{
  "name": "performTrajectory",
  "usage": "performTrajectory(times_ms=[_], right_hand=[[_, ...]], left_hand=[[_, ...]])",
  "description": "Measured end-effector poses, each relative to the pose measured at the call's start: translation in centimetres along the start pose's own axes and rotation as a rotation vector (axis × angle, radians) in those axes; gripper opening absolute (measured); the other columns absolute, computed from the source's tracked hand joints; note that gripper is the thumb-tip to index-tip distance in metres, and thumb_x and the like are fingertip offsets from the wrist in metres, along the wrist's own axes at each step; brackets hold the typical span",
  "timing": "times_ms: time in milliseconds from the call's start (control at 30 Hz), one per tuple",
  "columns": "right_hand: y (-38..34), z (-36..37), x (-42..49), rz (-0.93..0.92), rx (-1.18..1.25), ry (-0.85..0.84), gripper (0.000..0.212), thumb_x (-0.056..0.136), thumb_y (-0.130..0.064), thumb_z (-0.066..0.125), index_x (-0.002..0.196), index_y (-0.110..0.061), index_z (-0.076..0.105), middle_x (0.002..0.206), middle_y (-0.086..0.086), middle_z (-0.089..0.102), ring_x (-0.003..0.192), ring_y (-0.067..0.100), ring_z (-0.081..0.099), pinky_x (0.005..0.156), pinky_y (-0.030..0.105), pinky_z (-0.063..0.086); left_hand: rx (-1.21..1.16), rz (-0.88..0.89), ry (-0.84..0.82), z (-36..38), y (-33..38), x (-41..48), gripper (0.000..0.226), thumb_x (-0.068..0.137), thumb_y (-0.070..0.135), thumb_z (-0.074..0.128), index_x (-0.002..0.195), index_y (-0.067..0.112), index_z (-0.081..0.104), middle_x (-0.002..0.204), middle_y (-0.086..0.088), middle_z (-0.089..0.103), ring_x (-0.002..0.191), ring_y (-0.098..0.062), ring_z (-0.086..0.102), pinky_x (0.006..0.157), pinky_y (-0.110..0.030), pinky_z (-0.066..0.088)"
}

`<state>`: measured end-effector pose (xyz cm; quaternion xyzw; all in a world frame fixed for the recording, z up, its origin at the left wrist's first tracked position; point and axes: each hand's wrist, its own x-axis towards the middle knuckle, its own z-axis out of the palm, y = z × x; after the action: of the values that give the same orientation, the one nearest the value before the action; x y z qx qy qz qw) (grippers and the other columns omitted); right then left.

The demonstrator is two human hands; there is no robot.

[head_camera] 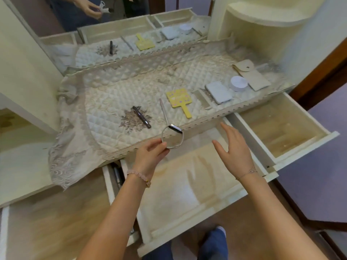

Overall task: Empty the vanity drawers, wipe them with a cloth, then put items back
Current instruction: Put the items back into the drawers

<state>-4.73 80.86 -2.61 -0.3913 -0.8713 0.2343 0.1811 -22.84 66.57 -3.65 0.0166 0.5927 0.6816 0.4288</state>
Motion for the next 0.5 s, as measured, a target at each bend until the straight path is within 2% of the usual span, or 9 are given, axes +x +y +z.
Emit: performTrajectory(times_ms=[200,300,500], right_hand=[[6.4,-5.2,-0.8,-0.037,0.000,-0.012,0.057,0.093,-0.033,0.050,0.142,-0.013,0.032,0.145,0.003,0.038,0.134,0.018,0.034,0.111,0.032,0.029],[9.6,-7.2,-0.8,-0.074,-0.010,-0.025,0.055,0.093,-0.033,0.051,0.141,-0.013,0.033,0.143,0.002,0.040,0.132,0.017,0.036,0.107,0.027,0.028],[14.3,-9.7,-0.3,-0.100,0.014,-0.062,0.055,0.093,-0.034,0.050,0.142,-0.016,0.031,0.144,0.000,0.037,0.132,0.015,0.032,0.105,0.022,0.024]], left_hand=[[-0.071,-0.007,-0.005,8.3,-3.6,-1.7,0.014,0.084,-0.001,0.061,0.098,0.000,0.062,0.091,-0.010,0.066,0.082,-0.016,0.067,0.069,-0.021,0.056],[-0.130,-0.001,0.007,11.9,-5.4,-2.1,0.011,0.084,0.000,0.062,0.095,0.002,0.063,0.091,-0.010,0.066,0.079,-0.014,0.068,0.067,-0.020,0.055],[-0.169,0.012,0.051,16.5,-7.7,-2.8,0.015,0.084,0.001,0.062,0.100,0.001,0.062,0.097,-0.014,0.066,0.088,-0.019,0.067,0.068,-0.019,0.055]])
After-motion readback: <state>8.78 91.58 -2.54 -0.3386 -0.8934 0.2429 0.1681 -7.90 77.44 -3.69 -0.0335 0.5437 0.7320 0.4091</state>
